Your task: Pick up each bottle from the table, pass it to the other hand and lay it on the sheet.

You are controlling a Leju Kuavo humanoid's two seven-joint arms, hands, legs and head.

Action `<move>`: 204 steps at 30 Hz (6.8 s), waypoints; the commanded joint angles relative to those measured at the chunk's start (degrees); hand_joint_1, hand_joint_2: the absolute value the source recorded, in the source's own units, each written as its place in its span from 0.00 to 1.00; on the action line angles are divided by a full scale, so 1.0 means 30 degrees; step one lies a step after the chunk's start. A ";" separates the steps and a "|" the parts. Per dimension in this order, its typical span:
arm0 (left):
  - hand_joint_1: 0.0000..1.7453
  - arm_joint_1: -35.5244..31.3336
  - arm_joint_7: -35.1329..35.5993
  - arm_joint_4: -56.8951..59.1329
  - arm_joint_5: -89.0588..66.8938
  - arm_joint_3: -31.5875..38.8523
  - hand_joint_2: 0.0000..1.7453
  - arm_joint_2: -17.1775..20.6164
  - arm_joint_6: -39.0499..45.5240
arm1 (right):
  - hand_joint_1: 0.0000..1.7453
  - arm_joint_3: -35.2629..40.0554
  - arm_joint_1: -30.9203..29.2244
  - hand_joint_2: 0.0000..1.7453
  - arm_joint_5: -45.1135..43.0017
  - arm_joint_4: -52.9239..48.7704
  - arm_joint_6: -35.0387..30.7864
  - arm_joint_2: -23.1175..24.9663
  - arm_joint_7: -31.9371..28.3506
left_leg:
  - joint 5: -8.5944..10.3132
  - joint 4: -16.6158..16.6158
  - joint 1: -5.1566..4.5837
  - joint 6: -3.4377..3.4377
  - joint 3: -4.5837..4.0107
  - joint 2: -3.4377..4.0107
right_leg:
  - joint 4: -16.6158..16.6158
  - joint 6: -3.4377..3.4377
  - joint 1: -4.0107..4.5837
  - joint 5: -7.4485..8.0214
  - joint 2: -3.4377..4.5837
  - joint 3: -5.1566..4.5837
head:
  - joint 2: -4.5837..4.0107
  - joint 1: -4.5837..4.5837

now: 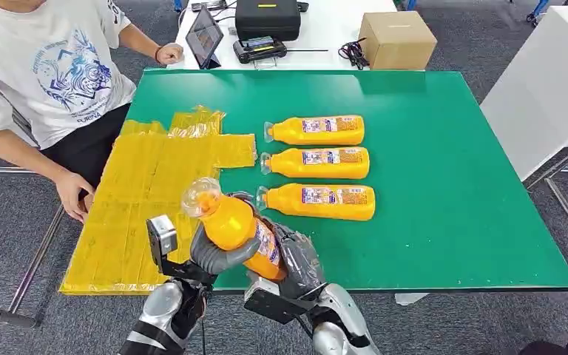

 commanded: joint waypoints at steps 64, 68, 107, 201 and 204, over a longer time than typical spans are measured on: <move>1.00 -1.3866 1.0689 1.8449 -3.1489 -0.2634 1.00 0.8877 0.7405 | 0.00 -0.0017 -0.0063 0.00 -0.7511 -0.6686 -0.0693 0.0447 -0.3745 | 0.0011 0.0020 0.0081 -0.0102 0.0090 0.0132 | 0.0065 -0.0062 0.0066 -0.0007 0.0140 0.0049 | 0.0000 0.0015; 1.00 -1.3631 1.0506 1.8473 -3.1286 -0.1914 1.00 0.9017 0.6491 | 0.00 0.0022 -0.0136 0.00 -0.7523 -0.6492 -0.0590 0.0527 -0.3687 | 0.0027 0.0013 0.0072 -0.0100 0.0060 0.0123 | 0.0060 -0.0057 0.0054 0.0007 0.0134 0.0027 | 0.0000 0.0022; 1.00 -1.1524 0.2523 1.4422 -2.7769 0.2272 1.00 0.4885 1.2359 | 0.00 -0.0021 -0.0309 0.00 -0.6964 -0.4683 -0.0655 0.0605 -0.2757 | 0.0054 0.0001 0.0041 -0.0088 0.0048 -0.0002 | 0.0045 -0.0037 0.0031 0.0006 0.0015 0.0043 | 0.0000 0.0015; 0.00 -0.3593 -0.2981 0.2829 -0.6358 0.9612 0.00 0.0243 1.1535 | 0.00 -0.2020 -0.3976 1.00 0.1576 -0.1296 -0.1459 -0.2729 0.4299 | 0.0059 -0.0064 0.0026 -0.0082 0.0147 0.0094 | -0.0028 -0.0023 0.0019 0.0039 0.0097 0.0116 | 0.0000 0.0015; 0.00 -0.3082 -0.2971 0.2669 -0.6074 0.8980 0.00 0.0333 1.1456 | 0.00 -0.2543 -0.4342 1.00 0.1438 -0.1062 -0.0581 -0.2902 0.4493 | 0.0054 -0.0025 0.0020 -0.0083 0.0109 0.0019 | 0.0002 -0.0027 0.0014 0.0014 0.0039 0.0101 | 0.0000 0.0014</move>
